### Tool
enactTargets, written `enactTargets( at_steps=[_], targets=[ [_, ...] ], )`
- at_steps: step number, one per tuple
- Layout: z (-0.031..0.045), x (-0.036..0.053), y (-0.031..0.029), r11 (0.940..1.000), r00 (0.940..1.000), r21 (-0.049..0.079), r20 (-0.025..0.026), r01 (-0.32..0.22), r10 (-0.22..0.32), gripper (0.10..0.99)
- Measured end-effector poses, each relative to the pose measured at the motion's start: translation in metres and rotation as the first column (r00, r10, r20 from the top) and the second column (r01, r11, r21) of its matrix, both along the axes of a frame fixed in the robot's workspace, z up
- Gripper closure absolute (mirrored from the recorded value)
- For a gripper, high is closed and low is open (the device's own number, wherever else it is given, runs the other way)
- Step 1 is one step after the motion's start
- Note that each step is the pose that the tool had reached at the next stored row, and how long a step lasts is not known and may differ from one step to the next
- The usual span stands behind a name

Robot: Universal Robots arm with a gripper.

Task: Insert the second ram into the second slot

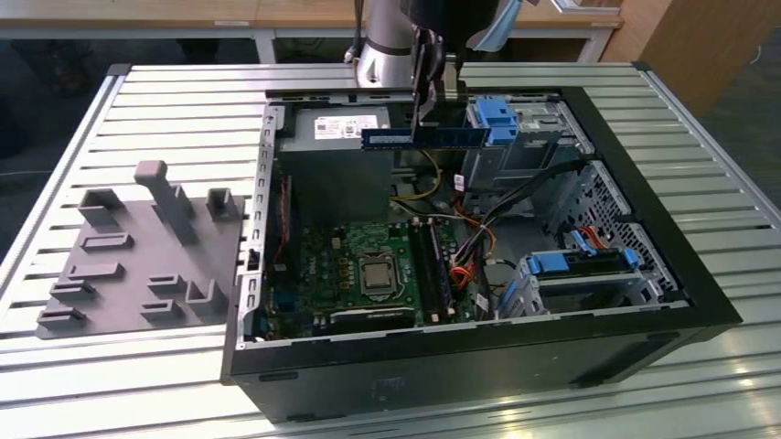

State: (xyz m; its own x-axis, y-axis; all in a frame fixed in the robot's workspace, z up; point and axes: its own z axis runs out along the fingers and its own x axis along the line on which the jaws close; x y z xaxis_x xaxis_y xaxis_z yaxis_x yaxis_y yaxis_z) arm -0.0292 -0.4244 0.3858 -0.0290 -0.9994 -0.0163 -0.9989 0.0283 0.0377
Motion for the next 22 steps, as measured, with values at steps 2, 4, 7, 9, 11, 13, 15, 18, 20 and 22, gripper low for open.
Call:
enactTargets(
  at_steps=[2, 4, 7, 9, 11, 13, 15, 18, 20, 22],
  targets=[
    [0.0, 0.0, -0.0001, 1.0, 1.0, 0.0, 0.0, 0.0, 0.0, 0.953],
    [0.0, 0.0, -0.0001, 1.0, 1.0, 0.0, 0.0, 0.001, -0.001, 0.953],
    [0.0, 0.0, -0.0001, 1.0, 1.0, 0.0, 0.0, 0.004, -0.004, 0.953],
    [0.0, 0.0, -0.0001, 1.0, 1.0, 0.0, 0.0, 0.009, -0.009, 0.953],
    [0.0, 0.0, -0.0001, 0.9999, 0.9999, 0.0, 0.0, 0.013, -0.013, 0.953],
    [0.0, 0.0, -0.0001, 0.9999, 0.9999, 0.0, 0.0, 0.016, -0.016, 0.953],
    [0.0, 0.0, -0.0001, 0.9998, 0.9998, 0.0, 0.0, 0.02, -0.02, 0.953],
    [0.0, 0.0, -0.0001, 0.9996, 0.9996, 0.0, 0.0, 0.028, -0.028, 0.953],
    [0.0, 0.0, -0.0001, 0.9994, 0.9994, 0.0, 0.0, 0.034, -0.034, 0.953],
    [0.0, 0.0, -0.0001, 0.9992, 0.9992, 0.0, 0.0, 0.04, -0.04, 0.953]
  ],
)
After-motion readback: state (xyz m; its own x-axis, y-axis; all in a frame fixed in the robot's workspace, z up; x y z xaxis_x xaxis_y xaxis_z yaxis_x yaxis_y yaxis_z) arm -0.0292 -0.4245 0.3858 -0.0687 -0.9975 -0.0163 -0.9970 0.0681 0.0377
